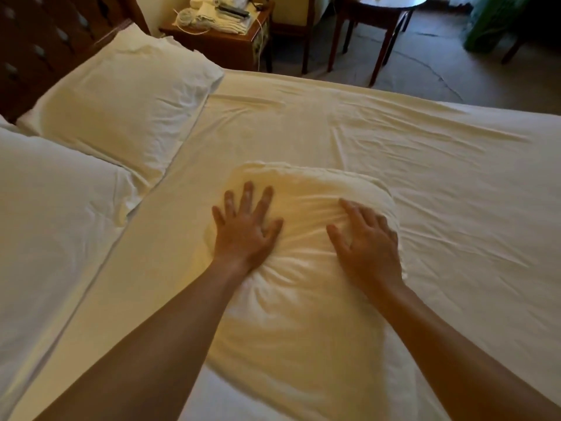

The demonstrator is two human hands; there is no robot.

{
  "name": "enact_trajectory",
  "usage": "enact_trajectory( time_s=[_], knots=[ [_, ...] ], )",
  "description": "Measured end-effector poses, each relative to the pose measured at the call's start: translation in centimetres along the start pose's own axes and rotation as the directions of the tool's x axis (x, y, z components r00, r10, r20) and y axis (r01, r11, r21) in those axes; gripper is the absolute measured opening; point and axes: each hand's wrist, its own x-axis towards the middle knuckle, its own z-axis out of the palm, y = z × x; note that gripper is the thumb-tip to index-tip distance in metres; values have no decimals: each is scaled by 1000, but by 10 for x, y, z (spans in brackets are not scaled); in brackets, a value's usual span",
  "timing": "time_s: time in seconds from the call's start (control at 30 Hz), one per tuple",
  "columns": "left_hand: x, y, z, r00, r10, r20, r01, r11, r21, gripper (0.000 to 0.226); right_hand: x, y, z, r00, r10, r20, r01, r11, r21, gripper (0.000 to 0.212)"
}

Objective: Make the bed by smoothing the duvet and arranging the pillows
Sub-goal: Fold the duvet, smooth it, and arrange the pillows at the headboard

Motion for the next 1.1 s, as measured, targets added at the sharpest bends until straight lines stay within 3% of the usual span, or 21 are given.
enact_trajectory(
  time_s=[0.1, 0.27, 0.67, 1.1],
  knots=[
    [8, -16, 22, 994, -107, 36, 106, 994, 9, 69, 22, 35, 17, 972, 175, 156, -166, 984, -71, 76],
    [13, -28, 60, 980, -181, 77, 183, 983, -13, 71, 31, 47, 55, 955, 253, 152, -246, 967, -67, 82],
    [30, -47, 145, 985, -174, -4, 174, 982, 74, 78, 36, 77, 147, 961, 277, 17, -263, 929, -262, 90],
    [46, -57, 172, 978, -209, -1, 209, 974, 91, 79, 49, 82, 177, 958, 287, 0, -275, 919, -283, 90]
  ],
)
